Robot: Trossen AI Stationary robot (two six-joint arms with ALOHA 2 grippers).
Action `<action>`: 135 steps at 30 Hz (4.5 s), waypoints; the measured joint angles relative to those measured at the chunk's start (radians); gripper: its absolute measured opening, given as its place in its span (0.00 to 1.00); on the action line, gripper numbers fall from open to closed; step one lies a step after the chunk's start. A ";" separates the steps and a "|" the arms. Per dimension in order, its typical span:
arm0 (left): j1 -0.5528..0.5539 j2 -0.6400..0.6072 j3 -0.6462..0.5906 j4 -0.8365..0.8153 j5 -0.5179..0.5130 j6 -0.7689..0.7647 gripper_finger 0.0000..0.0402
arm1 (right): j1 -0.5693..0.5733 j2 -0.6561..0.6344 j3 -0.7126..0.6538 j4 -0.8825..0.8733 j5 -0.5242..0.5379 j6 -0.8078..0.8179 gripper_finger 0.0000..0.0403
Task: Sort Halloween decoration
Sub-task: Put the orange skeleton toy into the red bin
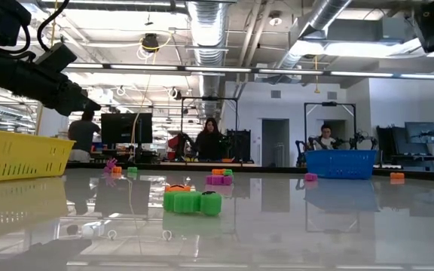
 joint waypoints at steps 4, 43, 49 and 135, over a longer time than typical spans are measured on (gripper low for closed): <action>0.000 0.000 0.000 0.000 0.000 0.000 0.04 | 0.010 0.011 0.001 0.001 0.000 0.048 0.12; 0.000 0.000 0.000 0.000 0.000 0.000 0.04 | 0.077 0.103 -0.155 0.260 0.055 0.394 0.42; 0.000 0.000 0.000 0.000 0.000 0.000 0.04 | 0.082 0.099 -0.192 0.314 0.060 0.386 0.35; 0.000 0.000 0.000 0.000 0.000 0.000 0.04 | -0.208 0.116 -0.006 0.474 0.153 -0.444 0.13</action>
